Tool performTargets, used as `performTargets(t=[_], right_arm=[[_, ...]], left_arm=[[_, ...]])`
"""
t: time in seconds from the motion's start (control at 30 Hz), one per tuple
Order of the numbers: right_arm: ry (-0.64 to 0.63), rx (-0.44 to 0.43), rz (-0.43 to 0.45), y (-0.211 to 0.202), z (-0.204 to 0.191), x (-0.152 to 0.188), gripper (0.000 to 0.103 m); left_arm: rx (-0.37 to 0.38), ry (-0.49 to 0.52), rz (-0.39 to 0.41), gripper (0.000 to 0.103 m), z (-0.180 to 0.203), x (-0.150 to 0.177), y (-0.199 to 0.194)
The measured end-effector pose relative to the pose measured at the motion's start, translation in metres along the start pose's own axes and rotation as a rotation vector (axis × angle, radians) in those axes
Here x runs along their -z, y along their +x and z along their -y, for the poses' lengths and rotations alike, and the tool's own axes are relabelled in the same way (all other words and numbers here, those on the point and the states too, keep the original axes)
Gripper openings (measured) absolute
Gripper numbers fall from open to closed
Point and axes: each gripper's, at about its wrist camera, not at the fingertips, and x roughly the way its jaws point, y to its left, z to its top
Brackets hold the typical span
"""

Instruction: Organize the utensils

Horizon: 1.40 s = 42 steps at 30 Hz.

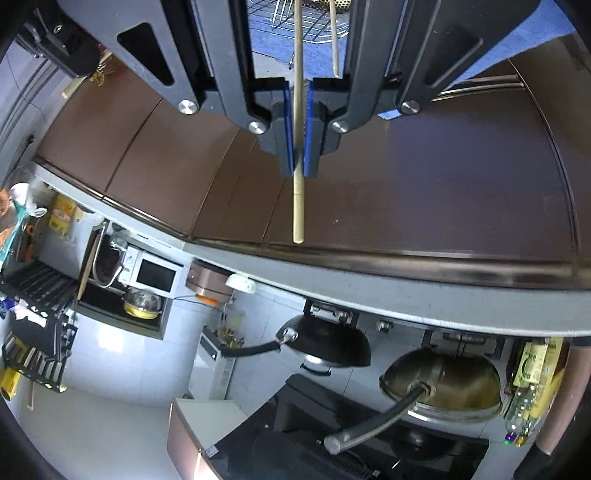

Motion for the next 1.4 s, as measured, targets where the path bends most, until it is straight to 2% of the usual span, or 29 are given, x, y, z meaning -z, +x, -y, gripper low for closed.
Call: performTargets(t=[0.27, 0.33, 0.4, 0.5, 0.57, 0.8, 0.93, 1.03, 1.4], right_arm=[[-0.010, 0.018, -0.058, 0.020, 0.012, 0.032, 0.007], [-0.007, 0.020, -0.070, 0.021, 0.013, 0.037, 0.007], [-0.006, 0.025, -0.078, 0.019, 0.014, 0.039, 0.010], [-0.005, 0.042, -0.078, 0.012, 0.014, 0.040, 0.019], [0.006, 0.048, -0.070, 0.003, 0.015, 0.038, 0.021], [0.024, 0.065, -0.026, -0.043, 0.004, 0.028, 0.029], [0.017, 0.077, -0.008, -0.073, -0.009, 0.025, 0.032], [0.022, 0.086, 0.008, -0.098, -0.017, 0.025, 0.039], [-0.047, 0.141, 0.031, -0.186, -0.055, 0.048, 0.059]], left_arm=[[-0.020, 0.040, -0.011, 0.008, -0.001, 0.045, 0.017], [-0.011, 0.053, -0.023, 0.014, -0.001, 0.051, 0.017], [-0.002, 0.060, -0.029, 0.028, -0.002, 0.055, 0.015], [0.003, 0.066, -0.036, 0.032, -0.005, 0.055, 0.007], [0.005, 0.077, -0.043, 0.033, -0.006, 0.052, -0.002], [-0.015, 0.114, -0.060, 0.043, -0.014, 0.032, -0.058], [-0.032, 0.160, -0.050, 0.049, -0.016, 0.023, -0.103], [-0.041, 0.180, -0.059, 0.051, -0.017, 0.018, -0.137], [-0.095, 0.247, -0.040, 0.056, -0.009, 0.037, -0.254]])
